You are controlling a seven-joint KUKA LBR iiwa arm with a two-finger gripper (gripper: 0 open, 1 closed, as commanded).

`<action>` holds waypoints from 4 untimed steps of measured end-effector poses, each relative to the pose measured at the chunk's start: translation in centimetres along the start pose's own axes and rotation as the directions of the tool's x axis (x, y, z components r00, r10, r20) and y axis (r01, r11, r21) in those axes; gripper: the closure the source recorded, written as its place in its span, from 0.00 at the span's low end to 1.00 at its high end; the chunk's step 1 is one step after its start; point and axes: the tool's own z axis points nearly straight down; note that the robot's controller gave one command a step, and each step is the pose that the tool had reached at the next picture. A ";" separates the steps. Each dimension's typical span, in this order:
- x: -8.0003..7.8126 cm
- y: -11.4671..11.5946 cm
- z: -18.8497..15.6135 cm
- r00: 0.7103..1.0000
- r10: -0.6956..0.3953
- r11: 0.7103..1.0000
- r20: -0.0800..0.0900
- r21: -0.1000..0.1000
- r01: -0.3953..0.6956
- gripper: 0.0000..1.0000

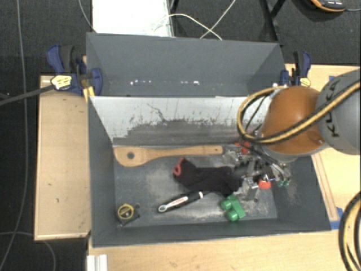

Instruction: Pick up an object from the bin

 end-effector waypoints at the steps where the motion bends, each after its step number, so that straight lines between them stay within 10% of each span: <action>1: 0.3 0.6 2.7 1.000 0.007 1.000 0.007 0.001 -0.007 1.00; 4: -0.8 1.9 -10.6 1.000 -0.015 1.000 0.010 0.001 0.015 1.00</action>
Offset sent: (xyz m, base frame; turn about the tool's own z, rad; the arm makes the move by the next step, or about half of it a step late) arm 0.0000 0.0000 0.0000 0.0000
